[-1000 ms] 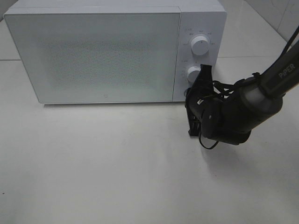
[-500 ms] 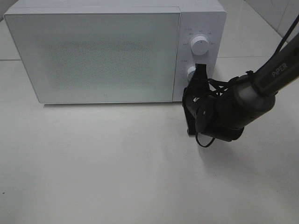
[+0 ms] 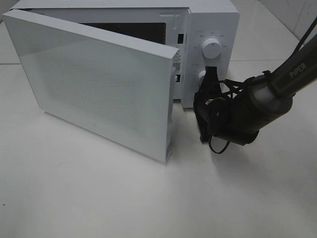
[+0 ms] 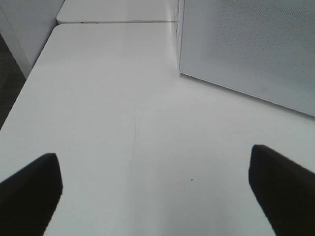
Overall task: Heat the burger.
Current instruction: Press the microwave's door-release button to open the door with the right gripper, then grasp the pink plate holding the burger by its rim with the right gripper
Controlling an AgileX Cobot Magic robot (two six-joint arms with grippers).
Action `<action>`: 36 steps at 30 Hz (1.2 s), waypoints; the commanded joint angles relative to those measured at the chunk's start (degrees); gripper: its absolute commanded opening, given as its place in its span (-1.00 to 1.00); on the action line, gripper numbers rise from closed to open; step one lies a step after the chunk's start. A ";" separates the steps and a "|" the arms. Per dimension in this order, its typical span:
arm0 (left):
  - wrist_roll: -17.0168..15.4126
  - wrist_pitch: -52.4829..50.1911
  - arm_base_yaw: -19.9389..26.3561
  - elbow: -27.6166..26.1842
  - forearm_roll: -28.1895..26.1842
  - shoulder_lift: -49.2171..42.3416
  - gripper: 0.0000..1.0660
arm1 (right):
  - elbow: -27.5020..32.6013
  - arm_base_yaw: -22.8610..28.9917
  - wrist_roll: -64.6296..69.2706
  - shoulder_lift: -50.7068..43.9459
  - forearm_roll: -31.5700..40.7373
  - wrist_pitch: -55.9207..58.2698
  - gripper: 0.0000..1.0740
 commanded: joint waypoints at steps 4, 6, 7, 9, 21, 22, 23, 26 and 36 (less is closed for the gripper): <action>-0.29 -0.34 -0.46 0.23 -0.06 -1.32 0.83 | -4.18 -2.46 -0.63 -1.49 -6.65 -9.97 -1.00; -0.29 -0.34 -0.46 0.23 -0.06 -1.32 0.83 | -3.21 -2.46 -0.69 -2.29 -6.65 -8.59 -1.00; -0.29 -0.34 -0.46 0.23 -0.06 -1.32 0.83 | -2.18 -2.46 -0.63 -2.98 -6.99 -6.93 -1.00; -0.29 -0.34 -0.46 0.23 -0.06 -1.32 0.83 | -1.49 -2.41 -0.57 -3.38 -7.22 -6.07 -1.00; -0.29 -0.34 -0.46 0.23 -0.06 -1.32 0.83 | 6.65 -0.40 1.15 -8.31 -9.97 2.01 -1.00; -0.29 -0.34 -0.46 0.23 -0.06 -1.32 0.83 | 6.65 -0.40 1.15 -8.31 -9.97 2.01 -1.00; -0.29 -0.34 -0.46 0.23 -0.06 -1.32 0.83 | 7.10 -0.11 1.15 -8.54 -9.97 2.52 -1.00; -0.29 -0.34 -0.46 0.23 -0.06 -1.32 0.83 | 9.63 0.97 0.29 -10.31 -9.85 3.04 -1.00; -0.29 -0.34 -0.46 0.23 -0.06 -1.32 0.83 | 16.39 1.09 -5.39 -18.28 -10.03 5.27 -1.00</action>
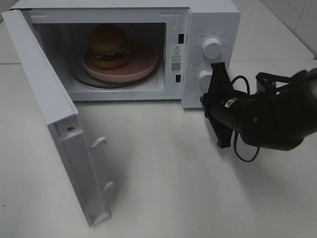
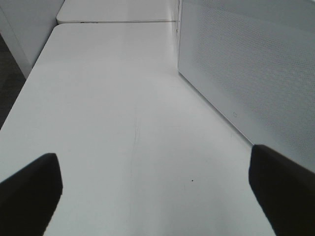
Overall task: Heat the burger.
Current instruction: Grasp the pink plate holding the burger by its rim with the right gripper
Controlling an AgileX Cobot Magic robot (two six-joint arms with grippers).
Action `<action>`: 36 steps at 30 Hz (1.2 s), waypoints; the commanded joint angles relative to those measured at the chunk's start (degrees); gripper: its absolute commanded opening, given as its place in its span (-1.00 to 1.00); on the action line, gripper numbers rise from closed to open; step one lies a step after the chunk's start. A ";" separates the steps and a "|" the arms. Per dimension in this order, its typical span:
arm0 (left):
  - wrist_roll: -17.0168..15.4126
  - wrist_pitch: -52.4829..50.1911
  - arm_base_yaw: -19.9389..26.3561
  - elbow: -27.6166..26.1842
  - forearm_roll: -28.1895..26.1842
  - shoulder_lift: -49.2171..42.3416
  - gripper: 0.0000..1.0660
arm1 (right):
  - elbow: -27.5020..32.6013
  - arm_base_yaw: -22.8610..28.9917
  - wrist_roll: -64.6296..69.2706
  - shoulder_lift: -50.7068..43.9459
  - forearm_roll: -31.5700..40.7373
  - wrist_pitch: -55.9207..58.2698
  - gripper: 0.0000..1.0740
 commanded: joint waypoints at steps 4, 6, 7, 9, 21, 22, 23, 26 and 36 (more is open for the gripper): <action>-0.29 -0.34 -0.46 0.23 -0.06 -1.32 0.83 | 3.84 0.17 -8.59 -7.22 -1.49 6.65 -1.00; -0.29 -0.34 -0.46 0.23 -0.06 -1.32 0.83 | 4.41 0.17 -13.98 -9.80 -2.29 11.57 -1.00; -0.29 -0.34 -0.46 0.23 -0.06 -1.32 0.83 | 4.41 0.17 -13.98 -9.80 -2.29 11.57 -1.00; -0.29 -0.34 -0.46 0.23 -0.06 -1.32 0.83 | 4.35 0.17 -21.89 -11.75 -2.29 17.42 -0.99; -0.29 -0.34 -0.46 0.23 -0.06 -1.32 0.83 | 1.32 -0.23 -50.88 -17.88 -3.27 38.79 -0.99; -0.29 -0.34 -0.46 0.23 -0.06 -1.32 0.83 | 1.32 -0.23 -50.88 -17.88 -3.27 38.79 -0.99; -0.29 -0.34 -0.46 0.23 -0.06 -1.32 0.83 | -0.57 -0.23 -53.86 -17.88 -4.98 43.60 -0.99; -0.29 -0.34 -0.46 0.23 -0.06 -1.32 0.83 | -2.75 -0.23 -56.38 -17.88 -8.02 48.76 -0.98; -0.29 -0.34 -0.46 0.23 -0.06 -1.32 0.83 | -14.95 -0.23 -68.81 -17.88 -23.55 74.03 -0.96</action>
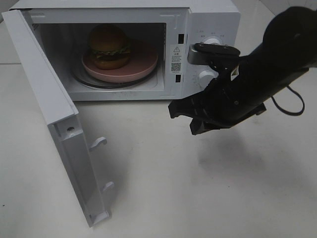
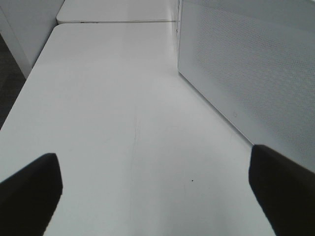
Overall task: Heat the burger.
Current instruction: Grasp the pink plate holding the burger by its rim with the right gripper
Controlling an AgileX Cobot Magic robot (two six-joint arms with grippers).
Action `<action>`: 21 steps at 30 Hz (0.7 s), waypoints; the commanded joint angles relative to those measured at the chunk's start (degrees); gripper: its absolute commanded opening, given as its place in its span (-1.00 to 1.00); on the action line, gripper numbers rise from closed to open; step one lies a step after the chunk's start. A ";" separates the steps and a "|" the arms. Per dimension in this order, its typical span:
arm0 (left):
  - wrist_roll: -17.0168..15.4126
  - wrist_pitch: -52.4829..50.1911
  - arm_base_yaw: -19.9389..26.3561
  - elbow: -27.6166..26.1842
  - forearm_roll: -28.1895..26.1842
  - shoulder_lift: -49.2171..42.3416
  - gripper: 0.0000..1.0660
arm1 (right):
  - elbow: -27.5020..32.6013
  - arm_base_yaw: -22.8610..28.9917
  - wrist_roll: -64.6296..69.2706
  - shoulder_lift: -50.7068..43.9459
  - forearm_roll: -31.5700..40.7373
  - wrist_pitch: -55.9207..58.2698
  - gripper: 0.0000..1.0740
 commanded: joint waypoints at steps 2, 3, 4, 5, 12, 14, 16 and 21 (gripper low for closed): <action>-0.29 -0.34 -0.46 0.23 -0.06 -1.32 0.83 | -4.98 -0.29 -11.52 -0.46 -4.41 10.71 -0.95; -0.29 -0.34 -0.46 0.23 -0.06 -1.32 0.83 | -5.96 -0.29 -14.95 -0.46 -4.70 12.61 -0.95; -0.29 -0.34 -0.46 0.23 -0.06 -1.32 0.83 | -5.96 -0.29 -14.95 -0.46 -4.70 12.61 -0.95; -0.29 -0.34 -0.46 0.23 -0.06 -1.32 0.83 | -7.68 -0.29 -21.49 -0.46 -5.33 15.58 -0.94; -0.29 -0.34 -0.46 0.23 -0.06 -1.32 0.83 | -11.17 -0.29 -50.59 -0.46 -7.22 21.60 -0.92; -0.29 -0.34 -0.46 0.23 -0.06 -1.32 0.83 | -11.17 -0.29 -55.06 -0.46 -7.22 21.60 -0.92; -0.29 -0.34 -0.46 0.23 -0.06 -1.32 0.83 | -11.17 -0.29 -64.63 -0.46 -7.28 21.77 -0.91; -0.29 -0.34 -0.46 0.23 -0.06 -1.32 0.83 | -11.17 -0.29 -84.80 -0.46 -7.28 21.49 -0.86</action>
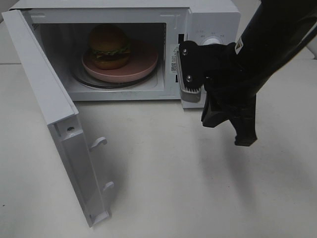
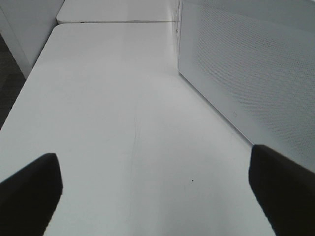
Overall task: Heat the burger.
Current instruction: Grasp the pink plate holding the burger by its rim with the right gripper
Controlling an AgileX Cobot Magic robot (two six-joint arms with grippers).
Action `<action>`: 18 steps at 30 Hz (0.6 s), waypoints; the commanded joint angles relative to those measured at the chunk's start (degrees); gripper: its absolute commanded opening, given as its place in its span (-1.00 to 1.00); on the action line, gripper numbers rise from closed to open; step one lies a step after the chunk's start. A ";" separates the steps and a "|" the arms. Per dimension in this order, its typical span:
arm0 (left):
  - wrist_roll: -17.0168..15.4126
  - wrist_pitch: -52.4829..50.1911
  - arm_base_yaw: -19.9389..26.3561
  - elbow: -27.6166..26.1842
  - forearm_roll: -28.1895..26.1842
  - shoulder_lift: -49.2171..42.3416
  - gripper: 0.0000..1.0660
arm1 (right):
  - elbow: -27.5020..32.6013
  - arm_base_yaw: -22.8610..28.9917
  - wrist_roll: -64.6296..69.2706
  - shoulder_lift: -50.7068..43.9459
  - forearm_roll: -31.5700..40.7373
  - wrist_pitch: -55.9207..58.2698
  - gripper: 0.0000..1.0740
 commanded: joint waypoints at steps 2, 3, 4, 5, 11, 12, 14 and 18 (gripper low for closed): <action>-0.29 -0.34 -0.46 0.23 -0.06 -1.32 0.83 | -0.17 -0.29 -16.90 -0.46 -0.63 0.17 -0.80; -0.29 -0.34 -0.46 0.23 -0.06 -1.32 0.83 | -0.17 -0.29 -16.90 -0.46 -0.63 0.17 -0.80; -0.29 -0.34 -0.46 0.23 -0.06 -1.32 0.83 | -0.17 -0.17 -17.65 -0.46 -1.32 -0.34 -0.76; -0.29 -0.34 -0.46 0.23 -0.06 -1.32 0.83 | -0.17 -0.11 -18.16 -0.46 -3.04 -1.49 -0.66; -0.29 -0.34 -0.46 0.23 -0.06 -1.32 0.83 | -0.17 -0.06 -18.16 -0.46 -6.53 -5.84 -0.23; -0.29 -0.34 -0.46 0.23 -0.06 -1.32 0.83 | -0.17 -0.06 -18.11 -0.46 -6.99 -6.82 -0.12; -0.29 -0.34 -0.46 0.23 -0.06 -1.32 0.83 | -0.17 -0.06 -17.88 -0.46 -7.16 -8.25 0.14; -0.29 -0.34 -0.46 0.23 -0.06 -1.32 0.83 | -0.52 -0.06 -14.78 -0.46 -7.10 -9.85 0.70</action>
